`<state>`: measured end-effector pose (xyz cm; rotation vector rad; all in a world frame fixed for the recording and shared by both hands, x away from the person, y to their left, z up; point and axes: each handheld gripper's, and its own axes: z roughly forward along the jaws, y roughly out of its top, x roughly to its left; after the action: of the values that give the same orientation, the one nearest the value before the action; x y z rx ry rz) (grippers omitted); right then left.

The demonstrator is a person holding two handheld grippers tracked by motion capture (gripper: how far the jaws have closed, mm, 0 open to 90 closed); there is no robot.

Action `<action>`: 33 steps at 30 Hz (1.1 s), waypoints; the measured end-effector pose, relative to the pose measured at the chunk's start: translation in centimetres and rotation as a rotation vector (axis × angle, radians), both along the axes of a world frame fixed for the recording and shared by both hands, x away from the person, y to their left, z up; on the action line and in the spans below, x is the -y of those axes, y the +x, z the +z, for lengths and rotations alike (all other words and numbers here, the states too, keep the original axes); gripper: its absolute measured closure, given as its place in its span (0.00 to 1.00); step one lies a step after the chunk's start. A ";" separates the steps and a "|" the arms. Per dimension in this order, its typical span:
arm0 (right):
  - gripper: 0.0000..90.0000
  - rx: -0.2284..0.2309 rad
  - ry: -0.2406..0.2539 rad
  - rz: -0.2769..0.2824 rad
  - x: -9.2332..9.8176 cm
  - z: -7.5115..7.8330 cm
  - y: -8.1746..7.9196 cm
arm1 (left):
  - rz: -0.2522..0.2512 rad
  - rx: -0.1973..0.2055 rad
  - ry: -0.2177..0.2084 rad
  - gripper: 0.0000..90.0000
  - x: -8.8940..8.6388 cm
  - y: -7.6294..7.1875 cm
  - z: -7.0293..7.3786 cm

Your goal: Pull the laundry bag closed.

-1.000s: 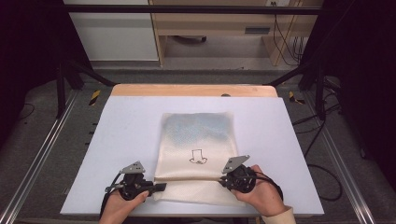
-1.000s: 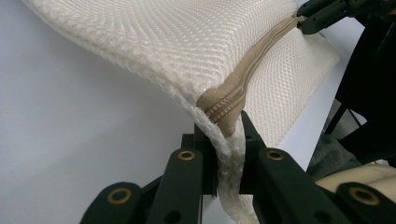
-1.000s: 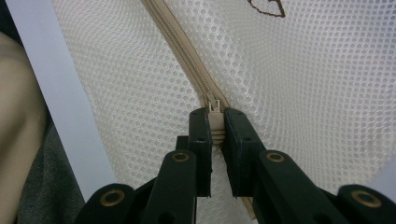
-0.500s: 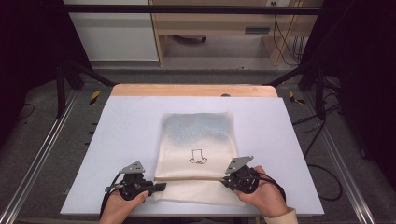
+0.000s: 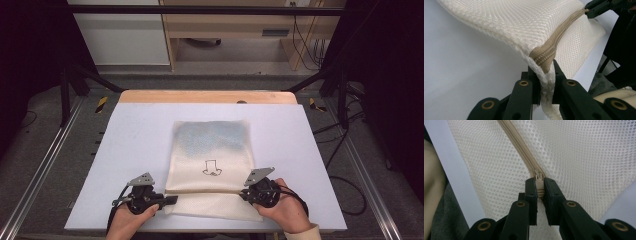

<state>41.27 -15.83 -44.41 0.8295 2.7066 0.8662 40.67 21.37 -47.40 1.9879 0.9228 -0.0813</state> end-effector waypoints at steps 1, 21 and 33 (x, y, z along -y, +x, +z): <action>0.91 0.001 -0.003 -0.001 0.1 0.0 0.0 | 0.000 0.000 0.000 0.93 0.0 0.0 0.0; 0.91 -0.001 -0.001 -0.024 0.9 -0.1 -0.2 | 0.001 0.000 -0.002 0.93 -0.1 0.0 0.1; 0.91 -0.002 -0.003 -0.028 1.1 -0.3 -0.3 | 0.001 0.001 0.001 0.93 -0.1 0.0 0.1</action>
<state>40.97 -16.96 -44.74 0.8658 2.6901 0.8564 40.66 21.48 -47.28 1.9879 0.9240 -0.0794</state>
